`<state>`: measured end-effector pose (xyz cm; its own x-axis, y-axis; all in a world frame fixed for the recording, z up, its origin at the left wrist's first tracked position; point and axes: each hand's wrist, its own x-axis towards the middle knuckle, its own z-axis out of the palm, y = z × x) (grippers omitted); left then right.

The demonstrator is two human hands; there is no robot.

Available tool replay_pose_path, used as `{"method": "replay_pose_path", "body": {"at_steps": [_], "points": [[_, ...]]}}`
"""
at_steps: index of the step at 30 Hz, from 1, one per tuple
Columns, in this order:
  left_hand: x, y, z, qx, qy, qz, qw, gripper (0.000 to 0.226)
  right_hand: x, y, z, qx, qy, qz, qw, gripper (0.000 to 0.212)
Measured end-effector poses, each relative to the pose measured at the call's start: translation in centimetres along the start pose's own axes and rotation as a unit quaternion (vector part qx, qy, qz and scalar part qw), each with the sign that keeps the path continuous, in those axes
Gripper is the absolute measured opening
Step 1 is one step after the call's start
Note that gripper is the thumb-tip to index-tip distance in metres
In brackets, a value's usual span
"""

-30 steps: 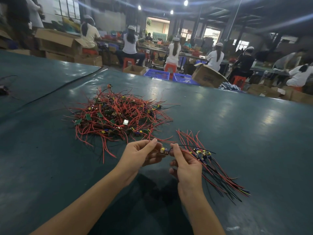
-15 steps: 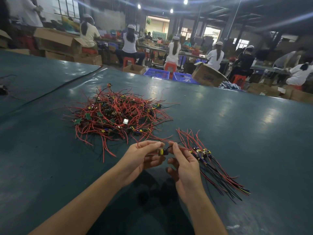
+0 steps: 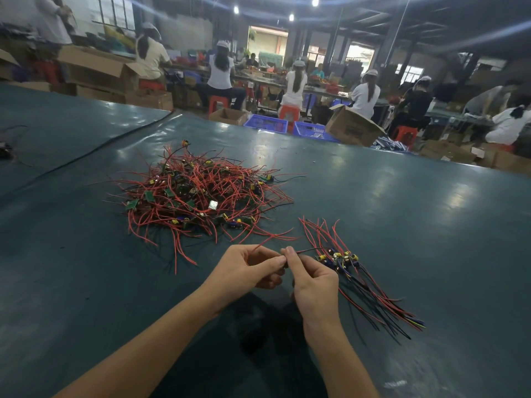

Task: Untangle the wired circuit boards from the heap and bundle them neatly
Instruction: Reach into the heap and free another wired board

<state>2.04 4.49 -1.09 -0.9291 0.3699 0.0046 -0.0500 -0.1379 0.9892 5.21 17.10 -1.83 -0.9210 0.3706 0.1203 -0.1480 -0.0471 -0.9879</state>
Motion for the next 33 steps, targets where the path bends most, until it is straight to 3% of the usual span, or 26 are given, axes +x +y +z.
{"method": "replay_pose_path", "body": {"at_steps": [6,15,19,23,26,30,33], "points": [[-0.1,0.3,0.2,0.024,0.0,0.028,0.999,0.029,0.3,-0.1,0.1,0.043,0.017,0.048,0.998,0.023],[-0.4,1.1,0.0,-0.003,-0.055,-0.022,0.998,0.019,2.1,-0.9,-1.8,0.14,0.106,0.154,0.972,0.01],[-0.6,1.4,-0.2,0.009,-0.086,-0.02,0.996,0.017,2.9,-1.3,-3.3,0.227,0.144,0.156,0.95,0.01],[-0.4,1.2,-0.5,0.001,-0.075,-0.019,0.997,0.017,3.0,-1.0,-3.4,0.218,0.18,0.135,0.95,0.014],[-0.1,0.8,-0.4,-0.023,-0.04,-0.012,0.999,0.02,2.4,-0.6,-2.6,0.131,0.154,0.121,0.972,0.024],[0.0,0.5,-0.5,0.0,-0.028,-0.009,1.0,0.012,0.7,0.0,-0.1,0.042,0.005,0.098,0.994,0.025],[-0.1,0.6,-0.5,0.024,-0.029,-0.008,0.999,0.017,0.6,0.0,0.5,0.001,0.004,0.074,0.997,0.028]]}}
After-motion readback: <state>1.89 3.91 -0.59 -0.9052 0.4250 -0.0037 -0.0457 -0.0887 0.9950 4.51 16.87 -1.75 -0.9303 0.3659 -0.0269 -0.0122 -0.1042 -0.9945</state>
